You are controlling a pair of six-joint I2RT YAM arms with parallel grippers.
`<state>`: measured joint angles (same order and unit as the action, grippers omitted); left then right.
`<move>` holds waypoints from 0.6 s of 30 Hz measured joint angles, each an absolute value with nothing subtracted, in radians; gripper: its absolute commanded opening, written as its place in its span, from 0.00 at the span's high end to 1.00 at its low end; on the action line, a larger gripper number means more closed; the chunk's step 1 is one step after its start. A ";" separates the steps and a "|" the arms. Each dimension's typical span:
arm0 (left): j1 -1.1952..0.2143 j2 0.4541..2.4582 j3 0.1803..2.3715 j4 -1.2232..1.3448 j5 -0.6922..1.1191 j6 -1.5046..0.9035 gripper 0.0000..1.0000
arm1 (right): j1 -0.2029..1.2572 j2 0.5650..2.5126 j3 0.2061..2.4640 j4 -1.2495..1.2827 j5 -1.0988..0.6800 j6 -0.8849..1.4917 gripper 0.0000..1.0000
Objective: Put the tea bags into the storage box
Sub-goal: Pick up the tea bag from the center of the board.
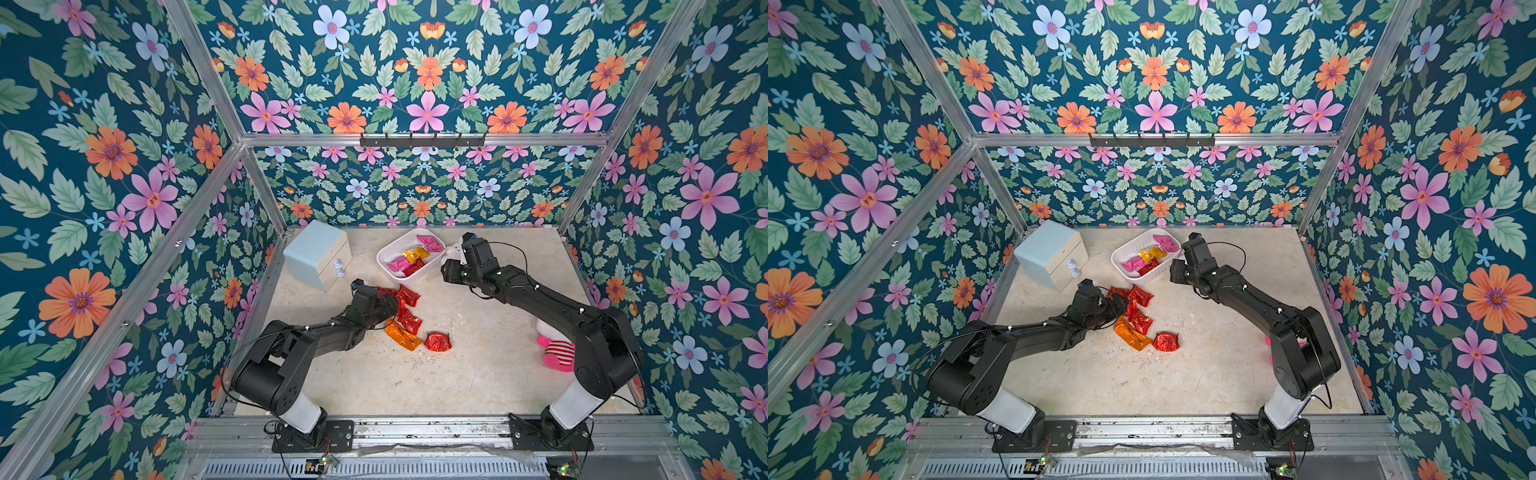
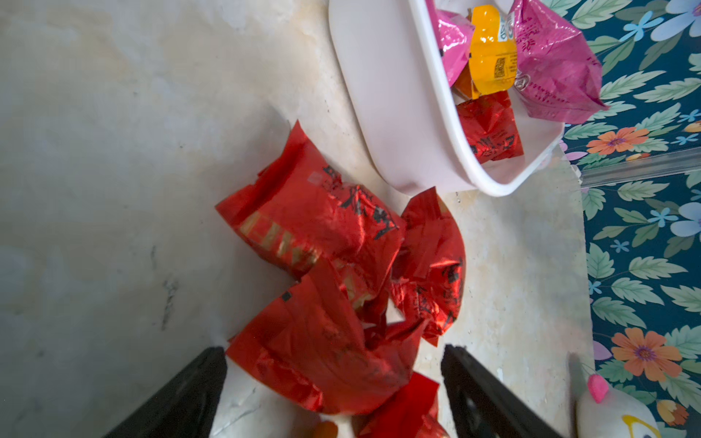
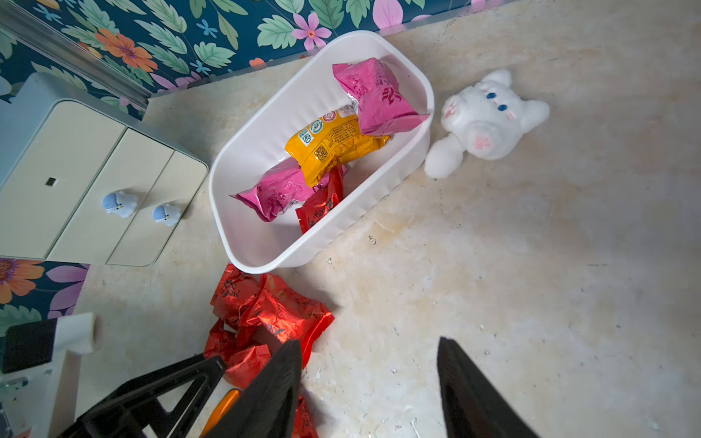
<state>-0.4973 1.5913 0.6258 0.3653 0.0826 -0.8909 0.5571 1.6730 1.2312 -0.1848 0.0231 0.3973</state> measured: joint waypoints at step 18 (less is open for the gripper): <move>-0.497 1.648 0.674 0.359 0.130 -0.886 0.96 | 0.557 1.676 1.228 -0.191 0.053 0.379 0.38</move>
<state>-0.4973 1.6478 0.6743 0.3592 0.1303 -0.8864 0.5571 1.6756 1.2278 -0.1913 0.0532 0.3790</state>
